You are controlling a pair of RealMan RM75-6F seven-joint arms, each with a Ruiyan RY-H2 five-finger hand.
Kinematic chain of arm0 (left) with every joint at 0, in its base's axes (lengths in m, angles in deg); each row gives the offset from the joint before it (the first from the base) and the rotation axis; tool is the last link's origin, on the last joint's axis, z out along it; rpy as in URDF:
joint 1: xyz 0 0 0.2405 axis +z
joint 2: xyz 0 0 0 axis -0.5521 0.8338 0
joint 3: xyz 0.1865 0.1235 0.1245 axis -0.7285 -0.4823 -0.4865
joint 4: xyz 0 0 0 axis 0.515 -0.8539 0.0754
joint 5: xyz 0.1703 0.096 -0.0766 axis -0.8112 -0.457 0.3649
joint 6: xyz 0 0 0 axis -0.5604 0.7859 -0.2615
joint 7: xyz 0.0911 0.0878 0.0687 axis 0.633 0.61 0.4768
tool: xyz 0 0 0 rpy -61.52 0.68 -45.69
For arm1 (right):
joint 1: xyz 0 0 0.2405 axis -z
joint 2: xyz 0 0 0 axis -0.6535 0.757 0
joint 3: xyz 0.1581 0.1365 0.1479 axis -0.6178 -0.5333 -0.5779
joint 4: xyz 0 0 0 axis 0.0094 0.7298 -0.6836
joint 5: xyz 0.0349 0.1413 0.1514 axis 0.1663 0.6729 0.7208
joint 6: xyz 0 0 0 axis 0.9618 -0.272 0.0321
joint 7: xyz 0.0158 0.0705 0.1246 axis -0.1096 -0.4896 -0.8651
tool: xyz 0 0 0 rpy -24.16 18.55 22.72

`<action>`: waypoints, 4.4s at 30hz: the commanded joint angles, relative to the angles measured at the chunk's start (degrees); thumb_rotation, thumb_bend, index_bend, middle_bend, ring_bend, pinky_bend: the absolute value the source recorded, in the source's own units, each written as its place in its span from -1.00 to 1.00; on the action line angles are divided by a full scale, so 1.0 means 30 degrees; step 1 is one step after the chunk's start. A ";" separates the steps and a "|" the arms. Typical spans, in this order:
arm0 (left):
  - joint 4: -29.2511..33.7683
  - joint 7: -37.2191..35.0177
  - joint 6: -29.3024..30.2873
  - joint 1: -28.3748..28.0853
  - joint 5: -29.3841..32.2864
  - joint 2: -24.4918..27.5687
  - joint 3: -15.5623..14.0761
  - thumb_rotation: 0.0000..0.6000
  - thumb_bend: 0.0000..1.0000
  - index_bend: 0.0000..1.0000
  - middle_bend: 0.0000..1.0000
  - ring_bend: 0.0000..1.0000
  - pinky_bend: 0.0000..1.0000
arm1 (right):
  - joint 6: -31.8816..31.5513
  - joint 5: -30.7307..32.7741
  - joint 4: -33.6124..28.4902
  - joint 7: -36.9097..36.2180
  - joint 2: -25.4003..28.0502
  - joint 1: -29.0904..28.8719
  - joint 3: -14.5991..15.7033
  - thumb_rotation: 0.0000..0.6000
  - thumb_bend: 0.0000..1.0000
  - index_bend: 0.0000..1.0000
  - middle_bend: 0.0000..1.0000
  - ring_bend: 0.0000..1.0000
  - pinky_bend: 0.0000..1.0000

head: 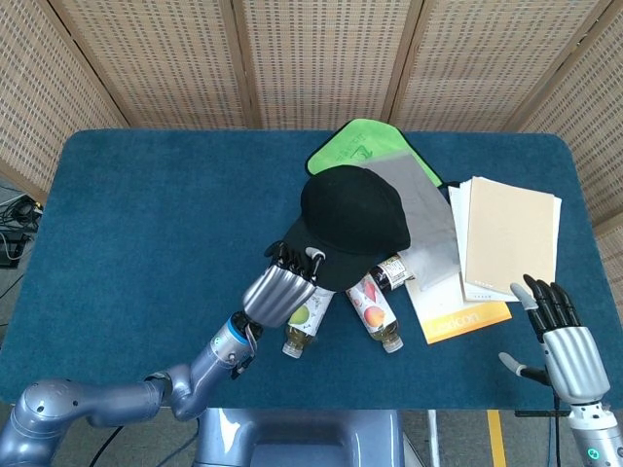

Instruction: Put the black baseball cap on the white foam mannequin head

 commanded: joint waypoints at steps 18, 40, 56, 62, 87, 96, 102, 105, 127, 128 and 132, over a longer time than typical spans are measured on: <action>0.0347 0.0700 -0.0731 0.0800 -0.0787 0.0293 -0.0486 1.00 0.18 0.26 0.83 0.68 0.37 | -0.0082 -0.0187 -0.0039 0.0040 0.0001 0.0020 0.0063 1.00 -0.90 -0.83 -1.00 -1.00 -1.00; 0.0568 0.0682 -0.1085 0.1927 -0.1302 0.0091 -0.0859 1.00 0.17 -0.59 0.83 0.68 0.37 | -0.0178 -0.0340 0.0004 0.0062 -0.0053 0.0021 0.0093 1.00 -0.90 -0.90 -1.00 -1.00 -1.00; 0.0819 0.0708 -0.1399 0.2647 -0.1435 0.0070 -0.1023 1.00 -0.38 -1.00 0.83 0.68 0.37 | -0.0239 -0.0412 -0.0033 0.0230 -0.0097 0.0037 0.0103 1.00 -0.90 -0.93 -1.00 -1.00 -1.00; 0.0981 0.0749 -0.1446 0.2940 -0.1609 0.0012 -0.1196 1.00 -0.46 -1.00 0.83 0.68 0.37 | -0.0294 -0.0445 -0.0012 0.0277 -0.0126 0.0051 0.0098 1.00 -0.90 -0.93 -1.00 -1.00 -1.00; -0.0097 -0.0630 -0.1245 0.2874 -0.2939 -0.0016 -0.0848 1.00 0.07 0.27 0.83 0.68 0.37 | -0.0354 -0.0514 -0.0007 0.0331 -0.0148 0.0053 0.0107 1.00 -0.90 -0.93 -1.00 -1.00 -1.00; -0.0588 -0.0776 -0.1127 0.2637 -0.3732 0.0140 -0.0918 1.00 0.15 0.52 0.83 0.68 0.37 | -0.0362 -0.0557 -0.0009 0.0327 -0.0142 0.0049 0.0124 1.00 -0.90 -0.93 -1.00 -1.00 -1.00; -0.0608 -0.0744 -0.1291 0.2538 -0.3981 0.0381 -0.0886 1.00 0.16 0.54 0.83 0.68 0.37 | -0.0363 -0.0542 -0.0005 0.0367 -0.0164 0.0057 0.0121 1.00 -0.90 -0.93 -1.00 -1.00 -1.00; -0.0568 -0.0800 -0.1407 0.2479 -0.4127 0.0578 -0.0924 1.00 0.17 0.54 0.83 0.68 0.37 | -0.0367 -0.0548 0.0001 0.0379 -0.0171 0.0056 0.0120 1.00 -0.90 -0.93 -1.00 -1.00 -1.00; 0.0202 -0.1198 -0.2008 0.2197 -0.4922 0.2385 -0.1003 1.00 0.18 0.56 0.83 0.68 0.37 | -0.0391 -0.0570 -0.0015 0.0465 -0.0187 0.0064 0.0123 1.00 -0.90 -0.93 -1.00 -1.00 -1.00; 0.0186 -0.1212 -0.2072 0.2176 -0.4963 0.2414 -0.1037 1.00 0.18 0.56 0.83 0.68 0.37 | -0.0377 -0.0569 -0.0011 0.0471 -0.0188 0.0062 0.0129 1.00 -0.90 -0.93 -1.00 -1.00 -1.00; 0.0156 -0.1429 -0.2218 0.2068 -0.5134 0.2533 -0.1126 1.00 0.17 0.56 0.83 0.68 0.37 | -0.0405 -0.0574 -0.0010 0.0462 -0.0181 0.0061 0.0112 1.00 -0.90 -0.93 -1.00 -1.00 -1.00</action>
